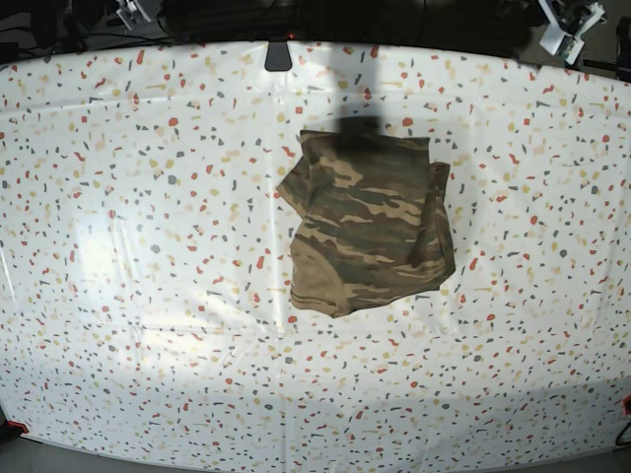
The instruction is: Fold the T-shirt properly
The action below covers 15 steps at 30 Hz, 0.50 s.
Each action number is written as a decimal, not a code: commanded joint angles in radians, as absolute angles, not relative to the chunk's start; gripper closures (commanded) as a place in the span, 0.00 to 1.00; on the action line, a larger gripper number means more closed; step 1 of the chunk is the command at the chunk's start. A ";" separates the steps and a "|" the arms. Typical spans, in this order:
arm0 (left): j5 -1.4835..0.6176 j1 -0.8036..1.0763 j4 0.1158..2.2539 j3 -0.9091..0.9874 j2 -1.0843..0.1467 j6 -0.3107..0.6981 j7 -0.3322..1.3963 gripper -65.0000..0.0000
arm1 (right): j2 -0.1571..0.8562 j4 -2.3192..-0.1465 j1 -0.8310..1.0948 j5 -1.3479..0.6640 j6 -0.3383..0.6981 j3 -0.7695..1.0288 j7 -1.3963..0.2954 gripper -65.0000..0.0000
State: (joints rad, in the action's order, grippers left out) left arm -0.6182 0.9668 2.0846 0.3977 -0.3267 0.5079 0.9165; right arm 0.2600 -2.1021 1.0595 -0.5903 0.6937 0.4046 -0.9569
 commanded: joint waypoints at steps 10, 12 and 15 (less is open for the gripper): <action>-0.555 0.630 1.122 0.268 -0.317 0.595 0.765 0.51 | 0.381 -1.383 0.856 -0.215 0.698 0.114 -0.533 0.59; -0.492 0.548 0.939 0.239 -0.294 0.591 0.707 0.51 | 0.400 -1.226 0.773 -0.168 0.698 0.048 -0.422 0.59; -0.392 0.452 0.740 0.171 -0.255 0.591 0.584 0.51 | 0.395 -1.012 0.644 -0.038 0.698 -0.052 -0.285 0.59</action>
